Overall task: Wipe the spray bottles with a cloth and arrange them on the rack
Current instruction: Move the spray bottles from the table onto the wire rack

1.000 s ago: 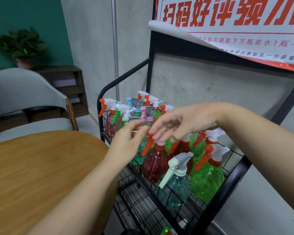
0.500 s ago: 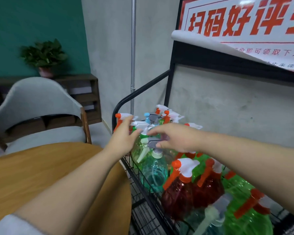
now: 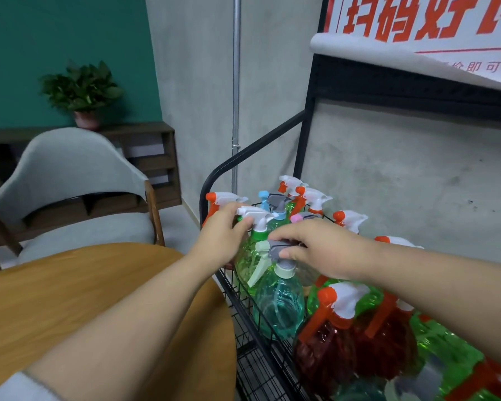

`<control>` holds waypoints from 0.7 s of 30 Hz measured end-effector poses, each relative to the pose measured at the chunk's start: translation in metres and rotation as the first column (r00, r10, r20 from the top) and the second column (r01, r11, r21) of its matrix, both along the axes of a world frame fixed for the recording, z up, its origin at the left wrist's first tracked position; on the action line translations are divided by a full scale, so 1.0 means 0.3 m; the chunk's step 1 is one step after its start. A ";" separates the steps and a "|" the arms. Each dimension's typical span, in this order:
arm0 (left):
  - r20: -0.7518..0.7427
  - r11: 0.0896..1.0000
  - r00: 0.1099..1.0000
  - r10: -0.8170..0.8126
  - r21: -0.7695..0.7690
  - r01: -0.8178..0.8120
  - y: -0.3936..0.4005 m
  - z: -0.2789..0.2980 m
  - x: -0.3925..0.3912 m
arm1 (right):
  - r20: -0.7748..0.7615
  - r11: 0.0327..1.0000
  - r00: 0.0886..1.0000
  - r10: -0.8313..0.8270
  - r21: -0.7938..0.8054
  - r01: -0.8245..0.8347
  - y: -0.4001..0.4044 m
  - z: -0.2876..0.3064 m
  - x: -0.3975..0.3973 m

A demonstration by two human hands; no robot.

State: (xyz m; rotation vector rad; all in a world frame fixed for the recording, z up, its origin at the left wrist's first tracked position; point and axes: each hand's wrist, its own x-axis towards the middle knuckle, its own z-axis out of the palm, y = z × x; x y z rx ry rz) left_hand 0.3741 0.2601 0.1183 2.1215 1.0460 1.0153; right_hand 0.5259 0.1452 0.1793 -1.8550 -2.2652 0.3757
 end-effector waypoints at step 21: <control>0.107 0.956 0.952 0.287 -0.092 -0.278 0.144 0.005 -0.065 | 0.160 0.959 0.951 -0.263 0.156 0.238 0.021 0.119 0.115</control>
